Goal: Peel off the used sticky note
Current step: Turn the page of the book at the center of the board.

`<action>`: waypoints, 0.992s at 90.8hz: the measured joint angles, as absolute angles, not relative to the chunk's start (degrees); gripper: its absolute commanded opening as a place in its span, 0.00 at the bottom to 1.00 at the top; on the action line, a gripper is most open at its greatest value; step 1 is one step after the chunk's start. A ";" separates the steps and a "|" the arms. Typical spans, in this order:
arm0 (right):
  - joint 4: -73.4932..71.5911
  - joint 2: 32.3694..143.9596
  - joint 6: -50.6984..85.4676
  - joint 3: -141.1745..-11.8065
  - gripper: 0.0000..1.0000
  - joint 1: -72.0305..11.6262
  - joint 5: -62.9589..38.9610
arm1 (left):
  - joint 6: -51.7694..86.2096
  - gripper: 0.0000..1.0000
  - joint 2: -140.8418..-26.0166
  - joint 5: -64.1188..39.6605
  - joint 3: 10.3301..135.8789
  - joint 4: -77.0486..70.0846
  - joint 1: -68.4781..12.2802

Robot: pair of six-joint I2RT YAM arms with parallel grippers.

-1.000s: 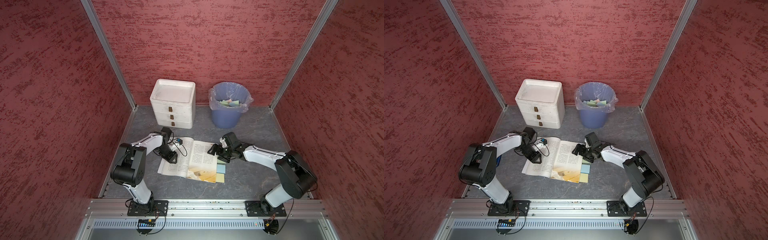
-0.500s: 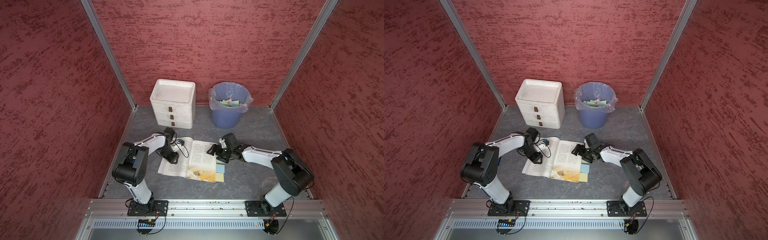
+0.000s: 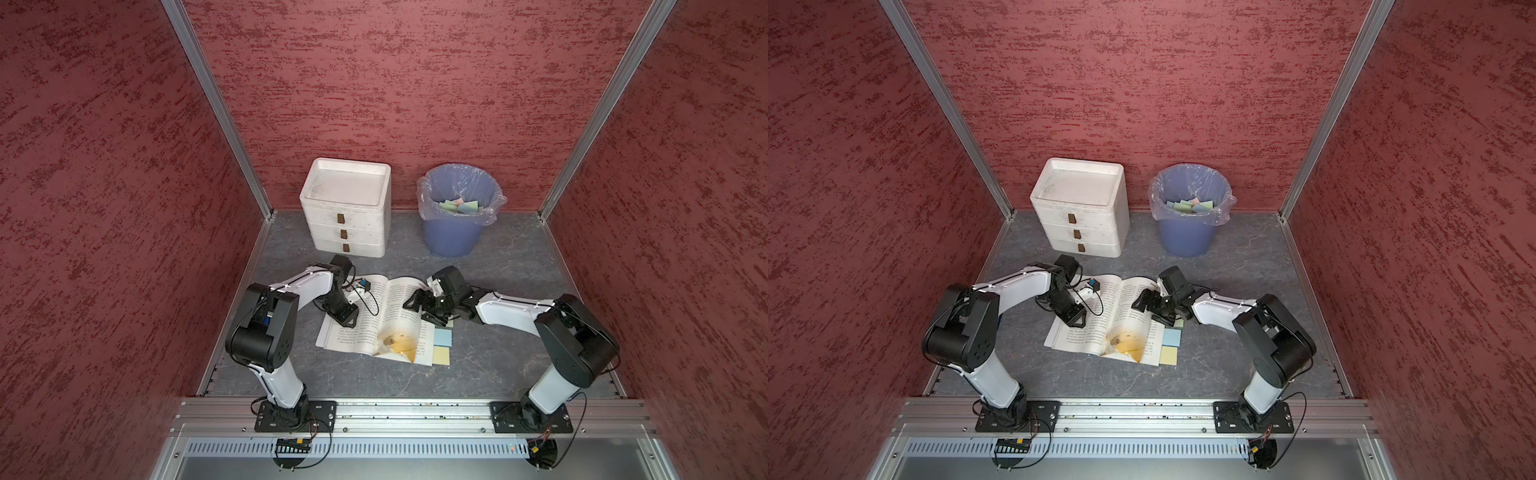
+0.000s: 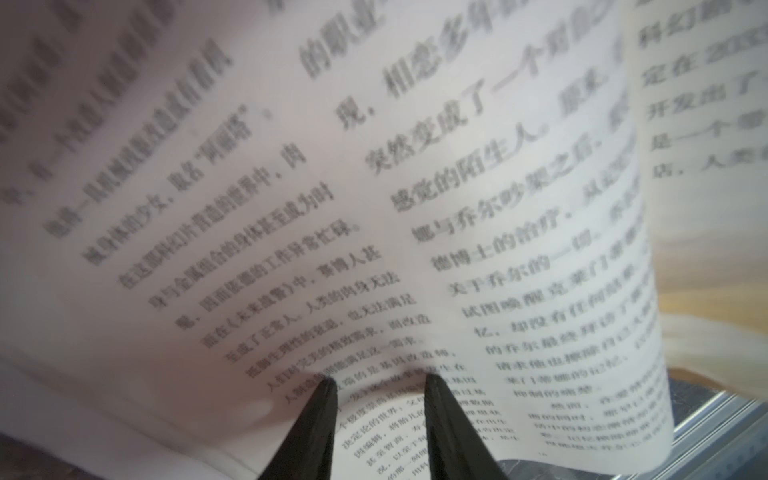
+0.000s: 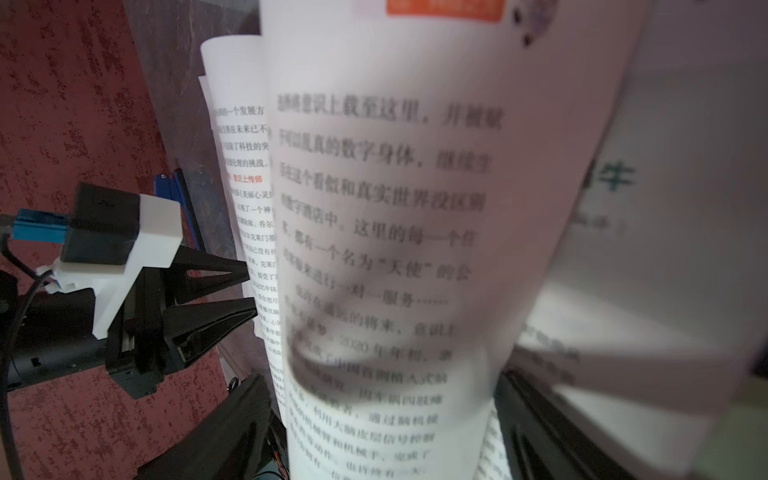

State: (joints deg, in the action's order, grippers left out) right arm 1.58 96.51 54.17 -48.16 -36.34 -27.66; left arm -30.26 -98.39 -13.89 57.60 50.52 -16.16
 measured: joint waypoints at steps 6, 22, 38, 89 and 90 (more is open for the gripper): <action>1.48 97.12 54.50 -48.99 0.89 -36.95 -28.03 | -30.26 0.37 -98.39 -13.98 57.63 50.50 -16.19; 1.13 98.96 55.13 -51.59 0.89 -38.44 -28.56 | -30.26 0.37 -98.48 -15.22 57.78 50.54 -16.12; 1.13 101.49 55.61 -56.01 0.89 -41.17 -28.95 | -30.30 0.37 -98.52 -19.40 58.67 51.72 -13.47; 1.54 111.04 55.07 -76.64 0.92 -50.78 -30.70 | -33.36 0.37 -91.68 -28.49 72.73 61.60 7.05; 1.58 111.31 55.11 -76.64 0.92 -50.83 -30.79 | -33.39 0.37 -91.53 -28.56 72.97 61.78 7.07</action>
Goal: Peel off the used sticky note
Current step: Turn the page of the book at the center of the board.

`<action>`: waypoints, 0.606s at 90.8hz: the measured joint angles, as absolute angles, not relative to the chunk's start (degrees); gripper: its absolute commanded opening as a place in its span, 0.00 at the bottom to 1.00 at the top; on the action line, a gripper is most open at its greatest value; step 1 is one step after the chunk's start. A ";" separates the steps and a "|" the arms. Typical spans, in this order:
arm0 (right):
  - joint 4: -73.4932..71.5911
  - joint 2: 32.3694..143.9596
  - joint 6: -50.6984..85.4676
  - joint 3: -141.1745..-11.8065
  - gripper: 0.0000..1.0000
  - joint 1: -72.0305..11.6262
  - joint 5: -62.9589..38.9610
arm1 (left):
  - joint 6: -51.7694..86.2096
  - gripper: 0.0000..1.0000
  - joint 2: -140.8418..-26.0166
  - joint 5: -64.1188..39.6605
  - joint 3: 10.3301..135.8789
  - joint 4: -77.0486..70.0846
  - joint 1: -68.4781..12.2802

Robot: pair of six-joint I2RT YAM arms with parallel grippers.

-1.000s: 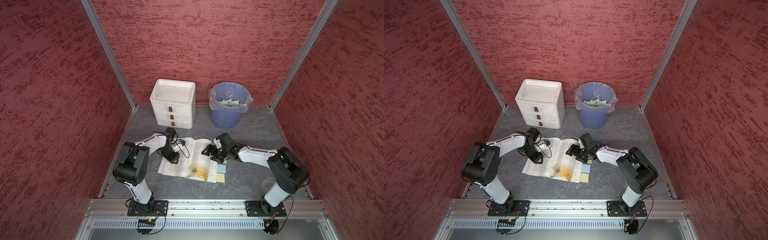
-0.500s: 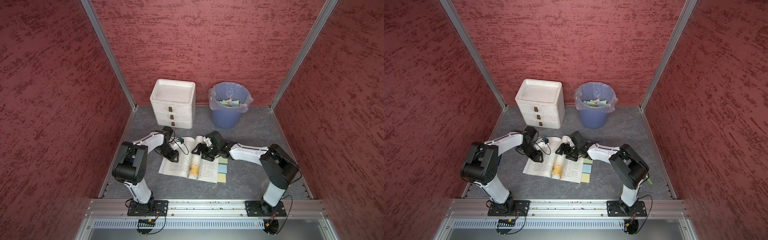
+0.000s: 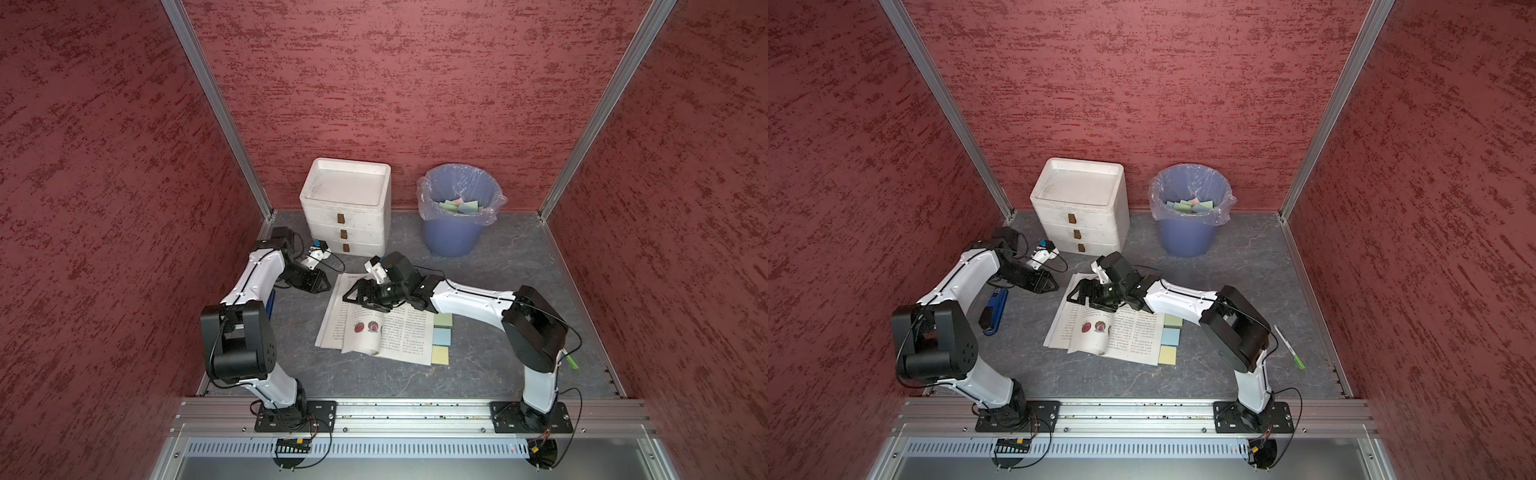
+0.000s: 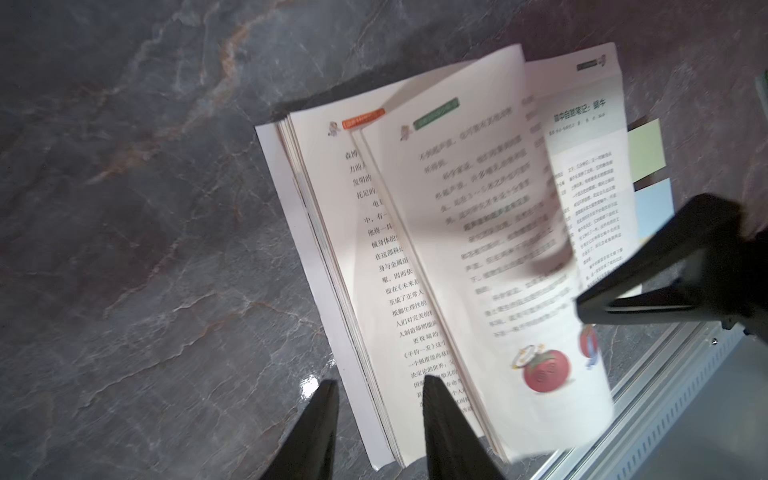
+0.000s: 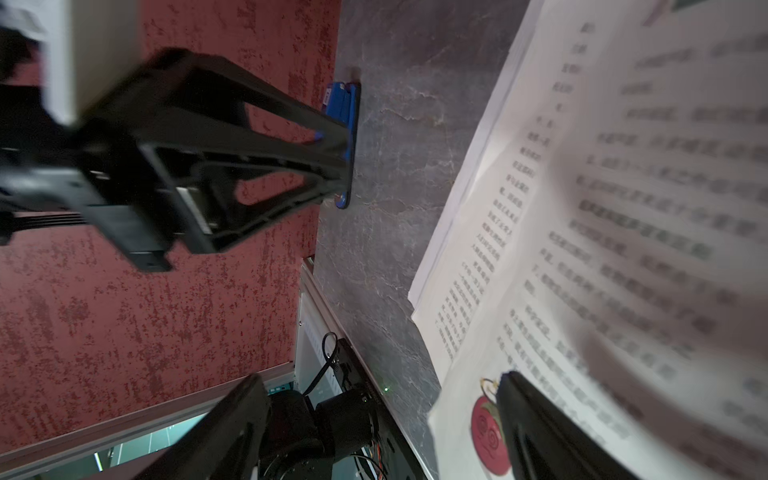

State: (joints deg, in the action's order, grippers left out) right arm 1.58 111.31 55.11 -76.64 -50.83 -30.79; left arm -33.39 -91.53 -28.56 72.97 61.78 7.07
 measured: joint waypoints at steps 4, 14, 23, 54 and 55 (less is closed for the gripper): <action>1.56 112.16 55.35 -76.42 0.93 -50.94 -31.03 | -33.36 0.37 -90.85 -29.30 73.84 62.26 7.03; 1.32 112.73 56.16 -75.79 0.97 -50.98 -31.86 | -33.21 0.37 -89.65 -30.44 74.81 63.02 6.09; 0.34 112.36 56.16 -75.13 0.97 -50.96 -32.21 | -32.73 0.37 -89.56 -30.70 74.46 62.96 3.68; 6.33 90.96 53.04 -57.91 0.98 -44.10 -27.14 | -30.26 0.36 -93.27 -27.03 66.13 58.24 -8.23; 6.68 90.15 52.93 -57.23 0.98 -43.59 -26.85 | -30.22 0.36 -93.60 -26.79 65.76 57.98 -8.64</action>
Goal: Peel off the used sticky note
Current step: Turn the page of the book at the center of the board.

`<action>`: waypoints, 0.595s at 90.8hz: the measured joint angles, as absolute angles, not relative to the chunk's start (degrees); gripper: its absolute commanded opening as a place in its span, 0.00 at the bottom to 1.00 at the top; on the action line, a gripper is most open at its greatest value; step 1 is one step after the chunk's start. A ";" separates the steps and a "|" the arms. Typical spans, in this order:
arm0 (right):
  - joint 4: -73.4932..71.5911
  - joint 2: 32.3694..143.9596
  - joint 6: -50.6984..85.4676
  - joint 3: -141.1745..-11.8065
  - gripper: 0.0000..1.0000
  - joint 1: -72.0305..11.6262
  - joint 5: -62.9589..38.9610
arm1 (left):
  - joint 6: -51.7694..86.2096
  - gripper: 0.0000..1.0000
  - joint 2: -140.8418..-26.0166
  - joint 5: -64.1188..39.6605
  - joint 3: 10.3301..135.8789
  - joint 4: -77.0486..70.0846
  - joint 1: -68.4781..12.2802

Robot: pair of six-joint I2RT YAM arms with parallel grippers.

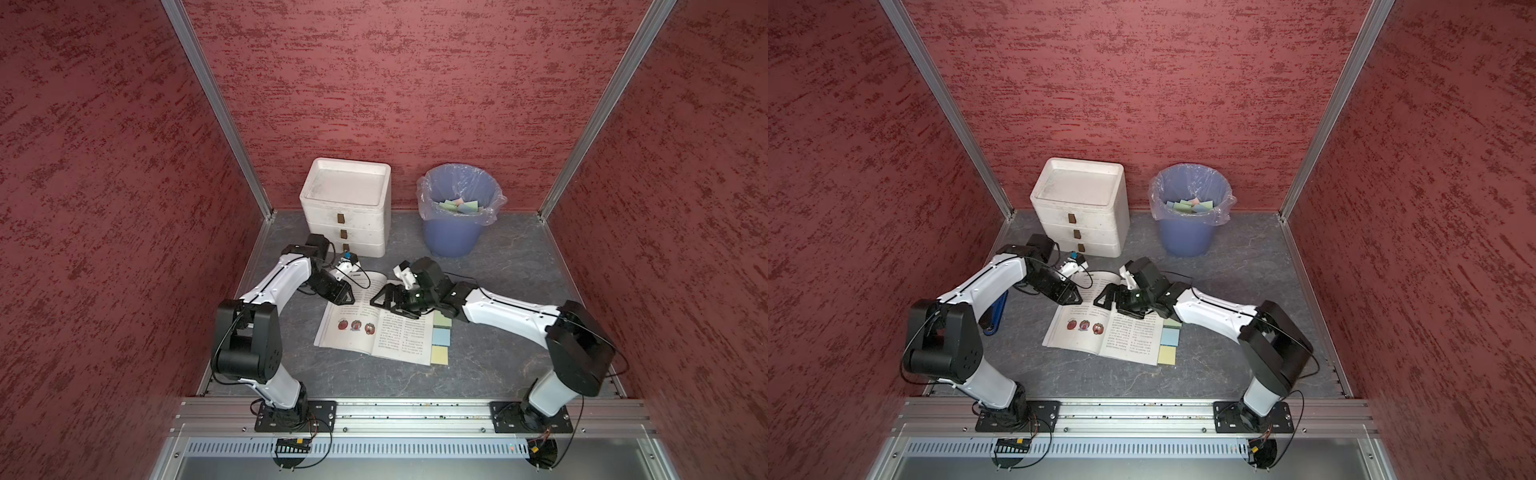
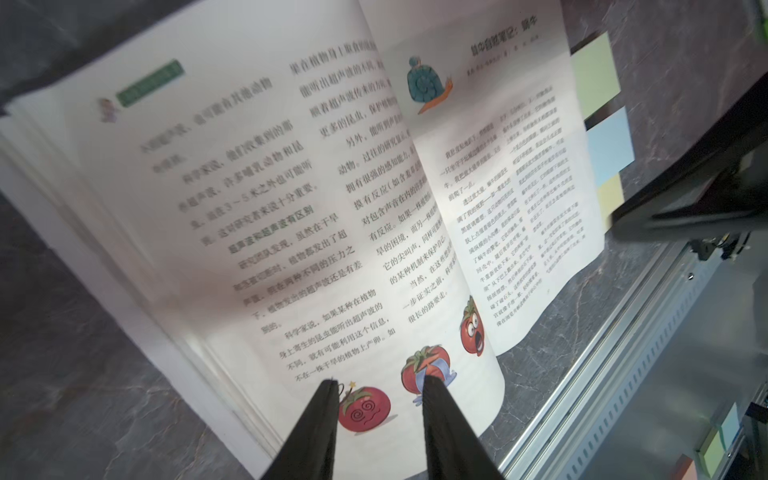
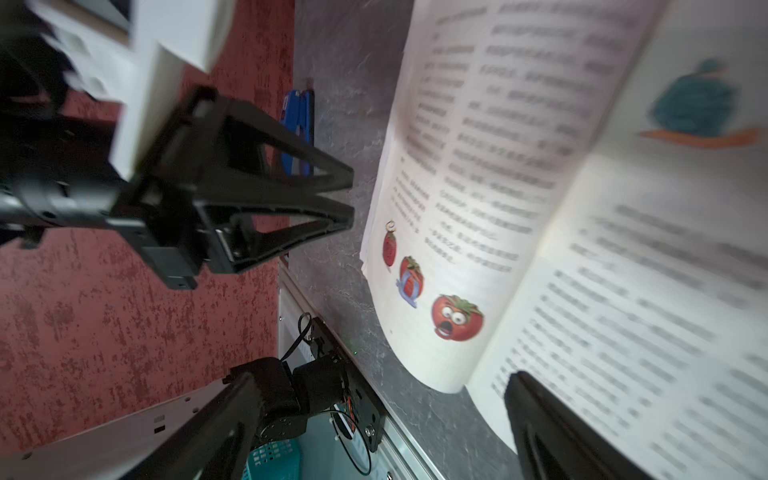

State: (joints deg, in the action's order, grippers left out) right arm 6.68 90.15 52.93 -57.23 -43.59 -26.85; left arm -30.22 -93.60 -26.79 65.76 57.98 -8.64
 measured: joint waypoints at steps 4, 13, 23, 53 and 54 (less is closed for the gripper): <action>7.64 87.11 52.64 -54.26 0.98 -41.32 -25.71 | -30.02 0.36 -94.56 -25.74 64.84 57.17 -9.85; 10.37 81.80 51.94 -48.01 0.98 -36.56 -23.38 | -29.45 0.36 -96.86 -23.53 63.35 55.13 -11.53; 13.89 79.11 50.78 -44.05 0.98 -33.78 -21.78 | -28.97 0.36 -98.83 -21.17 62.06 53.04 -12.69; 13.89 83.18 49.47 -42.89 0.97 -32.73 -21.43 | -28.75 0.35 -100.40 -17.56 61.04 50.30 -15.42; 13.69 83.48 49.47 -42.89 0.97 -32.73 -21.41 | -28.77 0.35 -100.42 -17.52 61.04 50.28 -15.44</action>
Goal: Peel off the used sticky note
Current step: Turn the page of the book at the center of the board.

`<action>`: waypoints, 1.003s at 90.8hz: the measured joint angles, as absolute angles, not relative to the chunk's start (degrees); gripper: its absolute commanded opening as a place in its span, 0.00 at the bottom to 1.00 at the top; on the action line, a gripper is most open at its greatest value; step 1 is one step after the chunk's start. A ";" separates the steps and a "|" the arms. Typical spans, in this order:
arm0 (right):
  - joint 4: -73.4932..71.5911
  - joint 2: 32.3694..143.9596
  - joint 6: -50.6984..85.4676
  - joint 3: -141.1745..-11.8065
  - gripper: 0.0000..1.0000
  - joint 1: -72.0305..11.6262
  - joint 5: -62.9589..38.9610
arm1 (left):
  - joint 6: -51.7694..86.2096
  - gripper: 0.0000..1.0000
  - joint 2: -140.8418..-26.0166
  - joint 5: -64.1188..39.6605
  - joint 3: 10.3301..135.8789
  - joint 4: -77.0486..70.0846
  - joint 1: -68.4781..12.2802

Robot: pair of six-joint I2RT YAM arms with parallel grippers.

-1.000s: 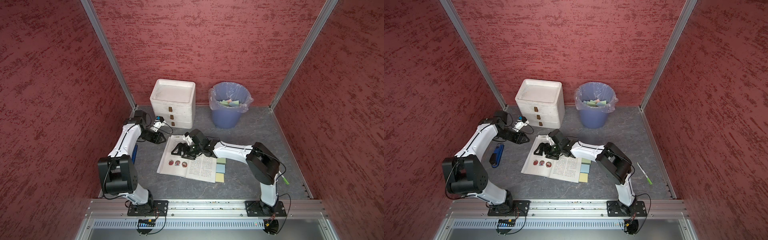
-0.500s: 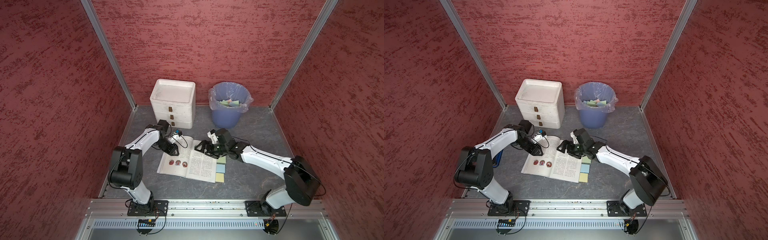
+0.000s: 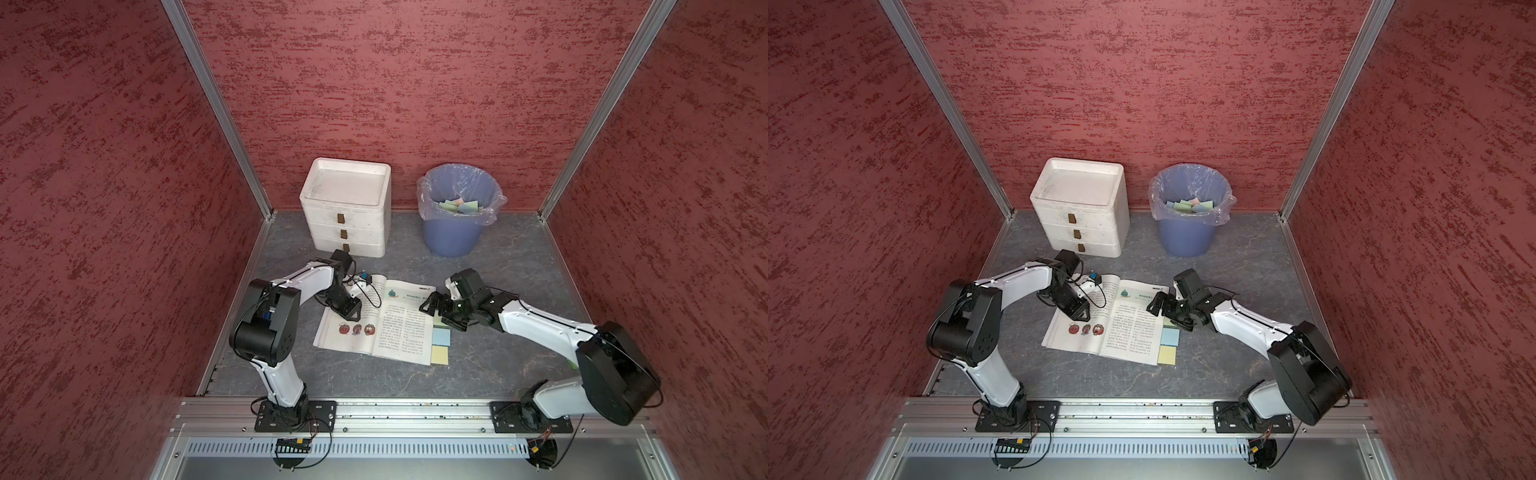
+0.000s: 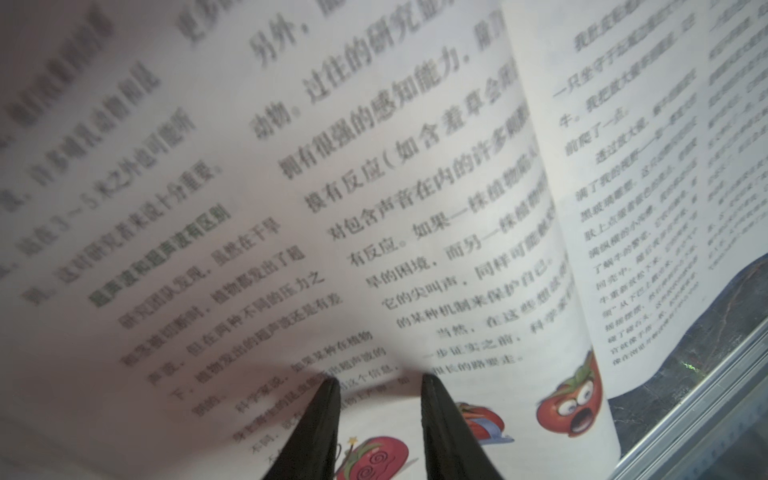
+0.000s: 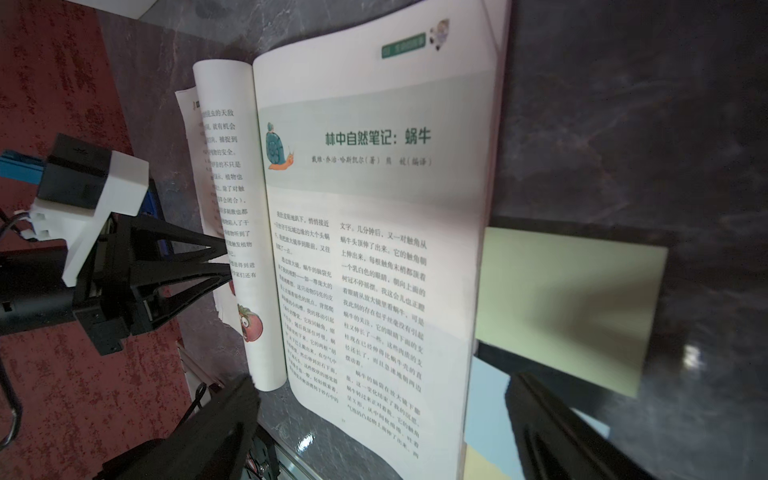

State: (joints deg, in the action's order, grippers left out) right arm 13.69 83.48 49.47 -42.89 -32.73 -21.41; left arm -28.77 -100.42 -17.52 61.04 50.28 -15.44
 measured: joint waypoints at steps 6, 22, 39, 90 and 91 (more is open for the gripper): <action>12.56 85.65 49.47 -42.89 0.97 -32.73 -21.67 | -28.77 0.35 -100.42 -17.43 61.04 50.26 -15.51; 9.82 89.80 49.58 -43.27 0.96 -32.71 -22.90 | -28.77 0.35 -100.42 -17.32 61.04 50.19 -15.55; 6.66 91.68 50.15 -43.77 0.95 -32.69 -24.49 | -28.77 0.35 -100.44 -17.21 60.95 50.04 -15.57; 7.44 91.81 50.06 -48.64 0.93 -34.79 -25.71 | -28.77 0.34 -100.90 -17.19 60.80 49.63 -15.57; 7.46 91.81 50.06 -48.77 0.93 -34.85 -25.71 | -28.77 0.34 -100.92 -17.19 60.80 49.60 -15.57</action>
State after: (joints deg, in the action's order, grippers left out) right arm 7.46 91.81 50.06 -48.77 -34.85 -25.71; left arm -28.77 -100.92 -17.19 60.80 49.60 -15.57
